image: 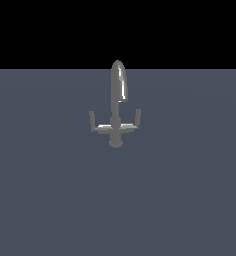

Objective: Turn on the faucet by rotating a designated handle.

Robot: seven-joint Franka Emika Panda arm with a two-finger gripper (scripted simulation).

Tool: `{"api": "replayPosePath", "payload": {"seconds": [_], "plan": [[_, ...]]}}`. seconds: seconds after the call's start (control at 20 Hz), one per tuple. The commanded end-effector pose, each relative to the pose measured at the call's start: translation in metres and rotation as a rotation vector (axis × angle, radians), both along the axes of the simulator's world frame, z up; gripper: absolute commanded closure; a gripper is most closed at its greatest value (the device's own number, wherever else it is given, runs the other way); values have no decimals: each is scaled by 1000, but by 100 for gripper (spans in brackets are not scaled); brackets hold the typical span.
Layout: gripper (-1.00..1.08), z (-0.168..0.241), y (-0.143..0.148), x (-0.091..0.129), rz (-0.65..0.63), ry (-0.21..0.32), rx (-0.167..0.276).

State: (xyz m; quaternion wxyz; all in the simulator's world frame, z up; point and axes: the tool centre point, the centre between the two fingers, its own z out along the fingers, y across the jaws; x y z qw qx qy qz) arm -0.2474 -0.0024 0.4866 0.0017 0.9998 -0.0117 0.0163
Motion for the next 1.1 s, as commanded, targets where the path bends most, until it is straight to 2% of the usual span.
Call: {"api": "replayPosePath", "payload": {"seconds": [0.0, 0.25, 0.5, 0.75, 1.05], "plan": [[108, 0, 0, 0, 0, 0, 0], [108, -1, -2, 4, -5, 6, 12], [108, -6, -7, 16, -21, 22, 48], [108, -14, -15, 36, -47, 50, 107], [108, -30, -30, 70, -90, 96, 208]]}}
